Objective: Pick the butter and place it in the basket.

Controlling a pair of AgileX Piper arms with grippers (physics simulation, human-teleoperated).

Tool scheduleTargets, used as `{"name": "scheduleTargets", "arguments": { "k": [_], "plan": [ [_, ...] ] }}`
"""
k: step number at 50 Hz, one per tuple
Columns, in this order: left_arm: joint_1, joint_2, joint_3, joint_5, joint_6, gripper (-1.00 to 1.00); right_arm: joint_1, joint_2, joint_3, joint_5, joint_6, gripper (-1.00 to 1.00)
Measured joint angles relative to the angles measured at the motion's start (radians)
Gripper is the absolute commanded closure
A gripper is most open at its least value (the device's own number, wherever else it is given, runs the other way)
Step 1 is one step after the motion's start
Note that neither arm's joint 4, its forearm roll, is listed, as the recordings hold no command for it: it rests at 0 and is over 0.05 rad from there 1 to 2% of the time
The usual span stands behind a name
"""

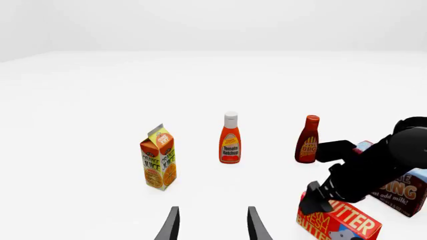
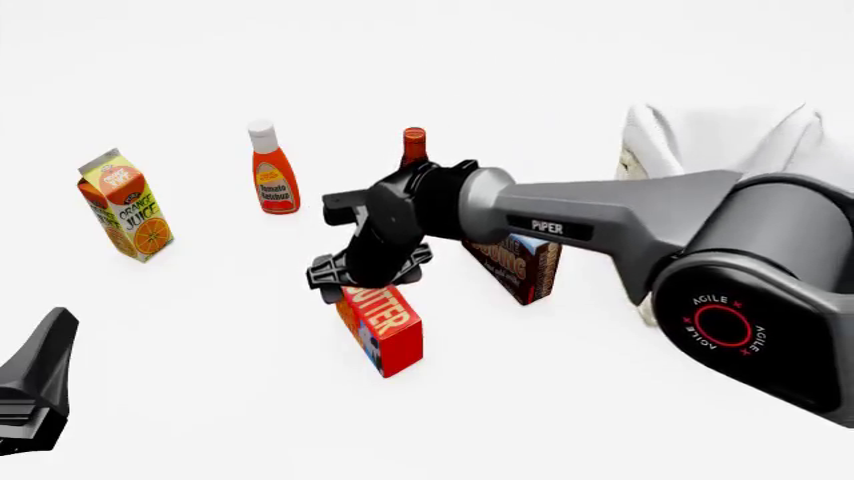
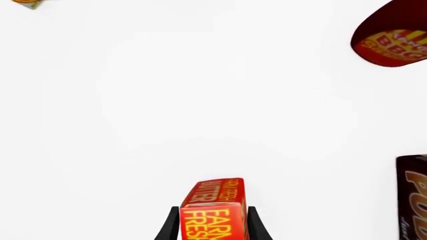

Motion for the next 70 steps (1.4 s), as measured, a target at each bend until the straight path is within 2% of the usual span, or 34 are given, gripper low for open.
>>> {"name": "scheduleTargets", "arguments": {
  "k": [20, 21, 51, 70],
  "plan": [
    [0.000, 0.000, 0.000, 0.000, 0.000, -1.00, 0.001, 0.039, -0.014, -0.013, 0.016, -1.00],
    [0.000, 0.000, 0.000, 0.000, 0.000, -1.00, 0.001, 0.040, -0.015, -0.013, 0.016, 1.00],
    [0.000, 0.000, 0.000, 0.000, 0.000, -1.00, 0.013, -0.013, 0.030, -0.028, -0.032, 1.00],
    [0.000, 0.000, 0.000, 0.000, 0.000, -1.00, 0.032, -0.176, 0.138, -0.089, -0.027, 1.00]
  ]
}}
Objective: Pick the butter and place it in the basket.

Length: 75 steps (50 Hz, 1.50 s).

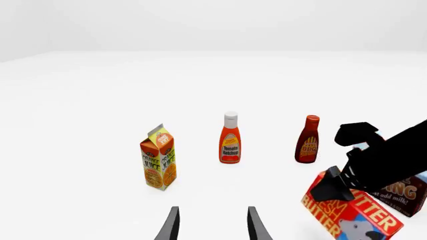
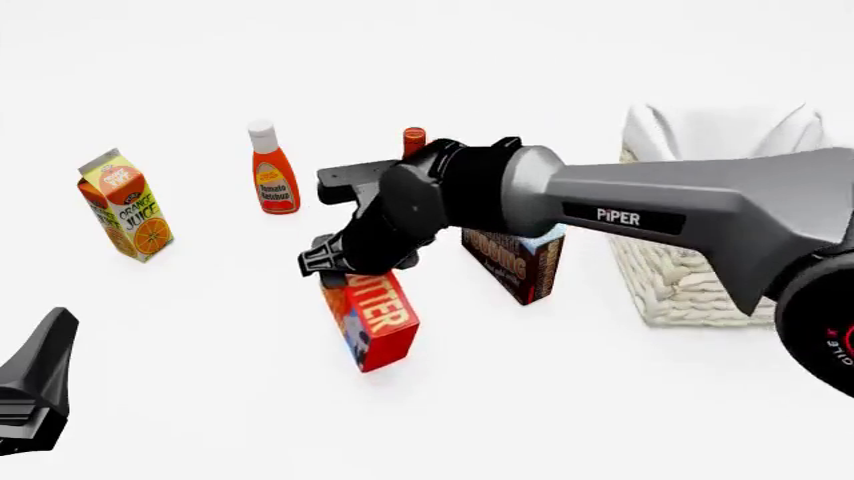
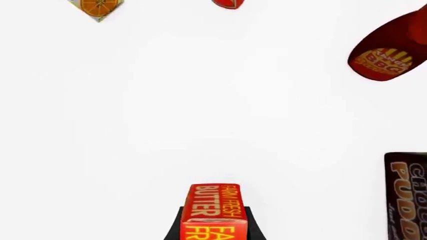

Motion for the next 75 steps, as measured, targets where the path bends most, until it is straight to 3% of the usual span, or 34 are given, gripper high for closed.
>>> {"name": "scheduleTargets", "arguments": {
  "k": [15, 30, 56, 75],
  "plan": [
    [0.000, 0.000, 0.000, 0.000, 0.000, -1.00, 0.001, -0.160, 0.095, -0.046, -0.010, 1.00],
    [0.000, 0.000, 0.000, 0.000, 0.000, -1.00, -0.039, -0.386, 0.209, -0.139, -0.087, 1.00],
    [0.000, 0.000, 0.000, 0.000, 0.000, -1.00, -0.170, -0.668, 0.360, -0.231, -0.168, 1.00],
    [0.000, 0.000, 0.000, 0.000, 0.000, -1.00, -0.319, -0.822, 0.467, -0.347, -0.206, 1.00]
  ]
}}
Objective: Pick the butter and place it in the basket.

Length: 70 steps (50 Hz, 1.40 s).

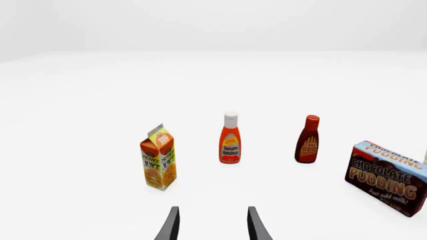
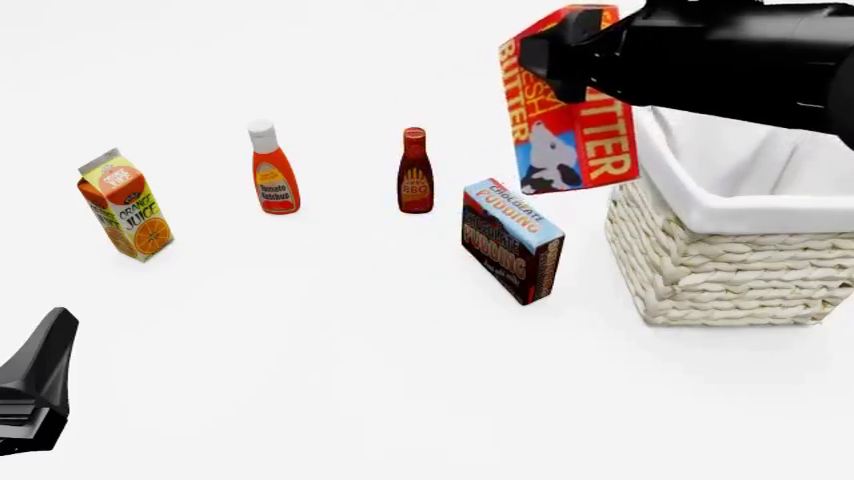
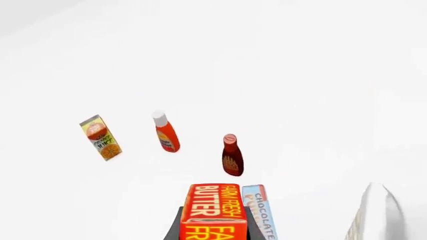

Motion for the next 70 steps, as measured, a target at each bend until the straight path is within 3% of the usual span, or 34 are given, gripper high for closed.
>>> {"name": "scheduleTargets", "arguments": {
  "k": [36, 56, 70],
  "plan": [
    [0.000, 0.000, 0.000, 0.000, 0.000, -1.00, -0.202, -0.169, 0.144, -0.216, -0.125, 1.00],
    [0.000, 0.000, 0.000, 0.000, 0.000, -1.00, -0.313, -0.162, 0.199, -0.366, -0.175, 1.00],
    [0.000, 0.000, 0.000, 0.000, 0.000, -1.00, -0.434, -0.083, 0.181, -0.446, -0.145, 1.00]
  ]
}}
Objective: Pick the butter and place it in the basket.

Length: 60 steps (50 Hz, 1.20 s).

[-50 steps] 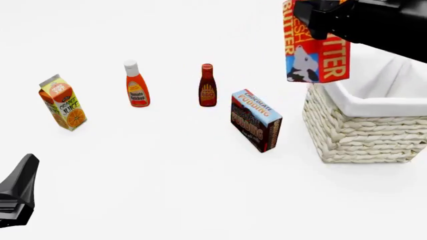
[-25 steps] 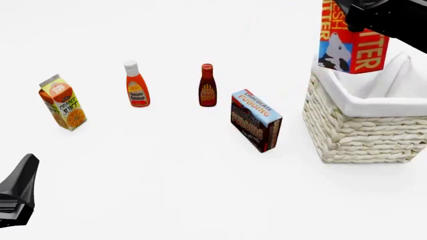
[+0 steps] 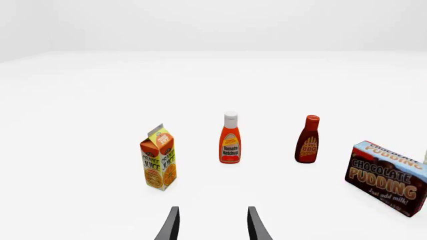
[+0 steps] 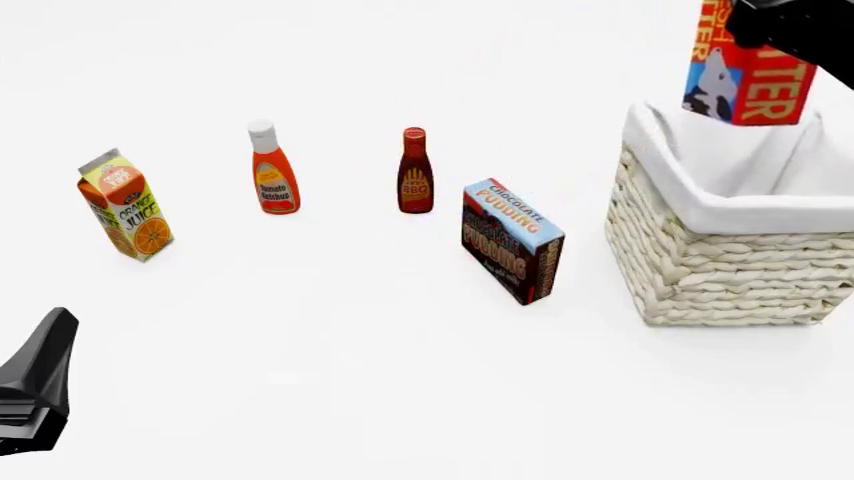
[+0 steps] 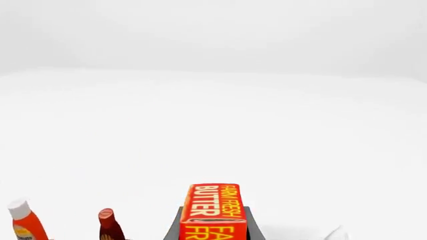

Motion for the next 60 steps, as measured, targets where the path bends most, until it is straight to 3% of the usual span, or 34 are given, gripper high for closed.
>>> {"name": "scheduleTargets", "arguments": {
  "k": [25, 60],
  "plan": [
    [0.000, 0.000, 0.000, 0.000, 0.000, -1.00, -0.123, 0.129, -0.051, -0.045, 0.013, 1.00],
    [0.000, 0.000, 0.000, 0.000, 0.000, -1.00, -0.150, 0.183, -0.060, -0.069, 0.023, 1.00]
  ]
}}
